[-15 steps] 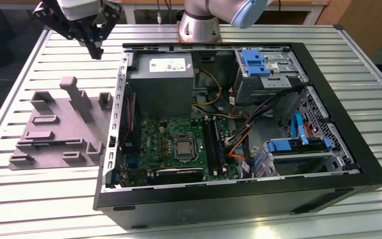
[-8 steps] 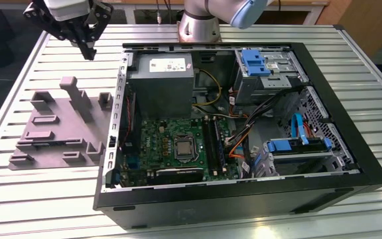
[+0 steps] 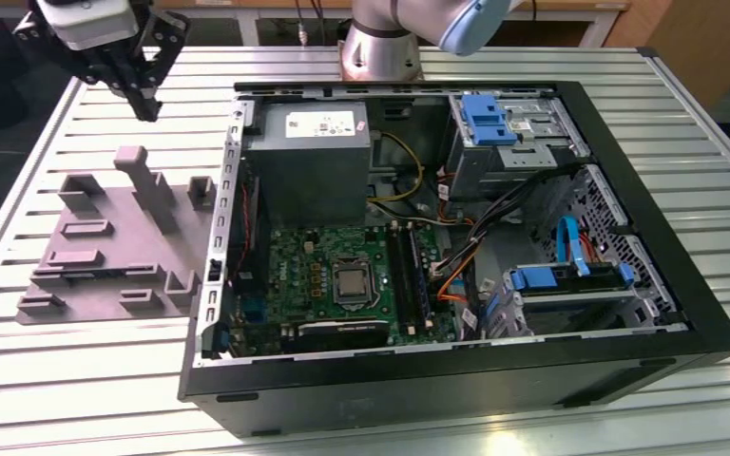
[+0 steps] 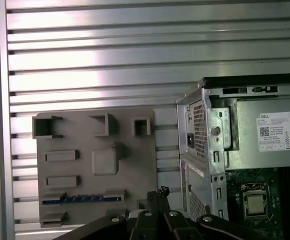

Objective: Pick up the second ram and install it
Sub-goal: 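Reach for the second ram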

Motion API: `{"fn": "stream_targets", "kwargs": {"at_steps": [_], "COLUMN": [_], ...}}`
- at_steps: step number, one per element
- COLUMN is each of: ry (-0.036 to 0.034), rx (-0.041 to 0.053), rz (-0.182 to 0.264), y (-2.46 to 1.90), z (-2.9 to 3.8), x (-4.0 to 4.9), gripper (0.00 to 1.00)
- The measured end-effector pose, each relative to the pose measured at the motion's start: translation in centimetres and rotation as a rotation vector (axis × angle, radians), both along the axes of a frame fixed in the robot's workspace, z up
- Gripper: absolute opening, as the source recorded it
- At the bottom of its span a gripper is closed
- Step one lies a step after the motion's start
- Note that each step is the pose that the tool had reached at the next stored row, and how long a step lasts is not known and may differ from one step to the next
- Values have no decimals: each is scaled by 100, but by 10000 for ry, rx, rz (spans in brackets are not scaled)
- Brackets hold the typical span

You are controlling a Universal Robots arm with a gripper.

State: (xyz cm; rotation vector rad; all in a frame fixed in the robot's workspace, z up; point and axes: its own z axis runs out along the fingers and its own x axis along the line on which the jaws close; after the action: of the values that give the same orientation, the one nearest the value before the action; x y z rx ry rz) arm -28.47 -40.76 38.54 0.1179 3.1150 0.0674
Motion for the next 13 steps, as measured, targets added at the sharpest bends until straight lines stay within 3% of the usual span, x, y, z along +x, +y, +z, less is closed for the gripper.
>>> {"fn": "stream_targets", "kwargs": {"at_steps": [6, 10, 13], "ry": [5, 7, 8], "rx": [-1, 0, 1], "rz": [0, 0, 1], "y": [-2, -27, -32], "z": [-6, -16, -17], "x": [-262, -401, -433], "gripper": [11, 11, 11]}}
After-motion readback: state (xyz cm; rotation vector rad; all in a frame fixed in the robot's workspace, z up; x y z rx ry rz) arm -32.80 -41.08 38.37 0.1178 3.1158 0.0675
